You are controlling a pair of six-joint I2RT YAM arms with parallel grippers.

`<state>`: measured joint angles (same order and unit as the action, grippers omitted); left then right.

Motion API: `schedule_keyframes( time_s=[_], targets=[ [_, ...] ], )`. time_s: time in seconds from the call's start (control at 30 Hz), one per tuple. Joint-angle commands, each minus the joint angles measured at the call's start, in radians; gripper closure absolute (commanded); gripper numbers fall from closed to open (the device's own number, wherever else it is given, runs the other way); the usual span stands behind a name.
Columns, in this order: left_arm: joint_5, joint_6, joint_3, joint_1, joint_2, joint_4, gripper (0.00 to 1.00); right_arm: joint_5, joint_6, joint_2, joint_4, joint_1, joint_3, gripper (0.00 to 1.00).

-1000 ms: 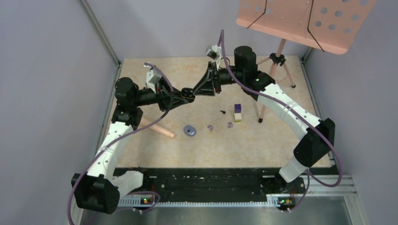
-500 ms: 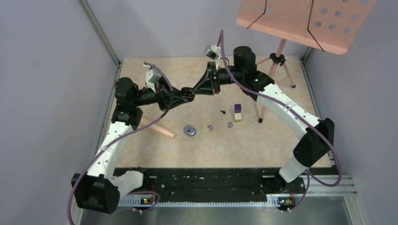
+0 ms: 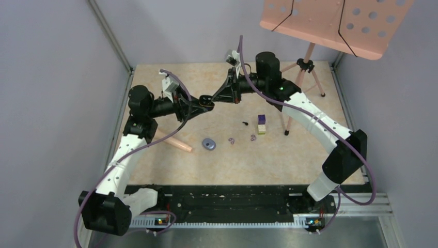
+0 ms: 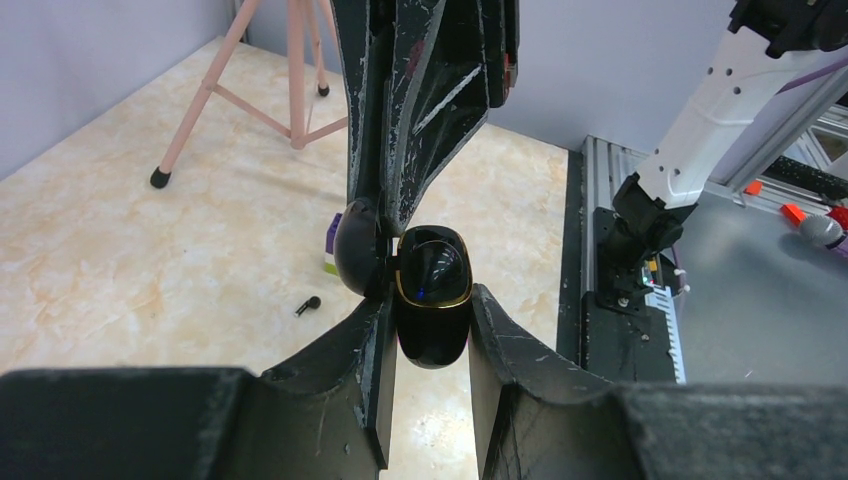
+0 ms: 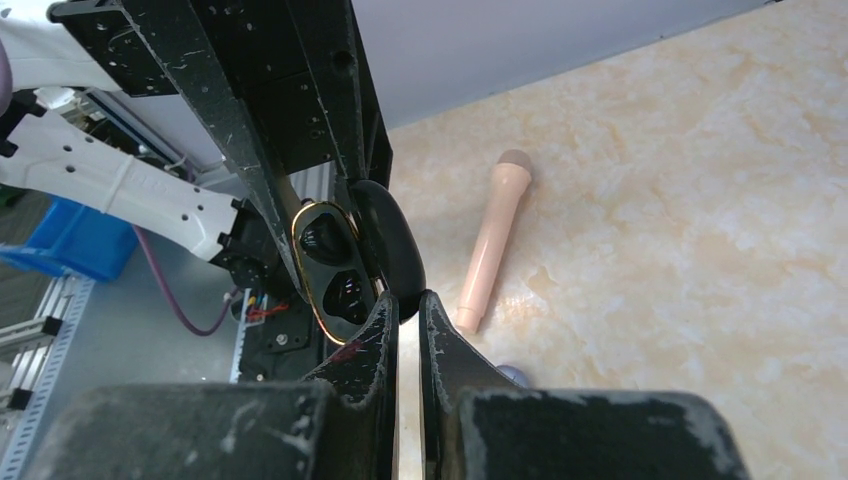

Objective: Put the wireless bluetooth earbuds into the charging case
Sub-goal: Adjust the charging case at the center of the board.

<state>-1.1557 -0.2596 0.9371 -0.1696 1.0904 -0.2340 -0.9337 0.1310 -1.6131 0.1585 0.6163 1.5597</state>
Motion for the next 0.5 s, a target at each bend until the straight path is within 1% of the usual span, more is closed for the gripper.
schedule_keyframes(
  time_s=[0.0, 0.07, 0.23, 0.3, 0.47],
  targets=[
    [0.047, 0.062, -0.010, -0.001, 0.000, 0.053, 0.73, 0.013, -0.034, 0.022, -0.017, 0.024, 0.009, 1.00],
    [0.059, 0.081, -0.011, 0.000, -0.002, 0.085, 0.67, 0.041, -0.049, 0.030, -0.013, 0.024, 0.005, 1.00],
    [0.093, 0.124, -0.012, -0.001, -0.007, 0.145, 0.58, 0.096, -0.089, 0.048, -0.010, 0.024, -0.005, 1.00],
    [0.102, 0.125, -0.013, -0.001, -0.006, 0.153, 0.49, 0.104, -0.096, 0.050, -0.008, 0.023, -0.007, 1.00],
    [0.108, 0.143, -0.013, 0.001, -0.013, 0.185, 0.42, 0.130, -0.124, 0.056, 0.018, 0.022, -0.015, 1.00]
  ],
)
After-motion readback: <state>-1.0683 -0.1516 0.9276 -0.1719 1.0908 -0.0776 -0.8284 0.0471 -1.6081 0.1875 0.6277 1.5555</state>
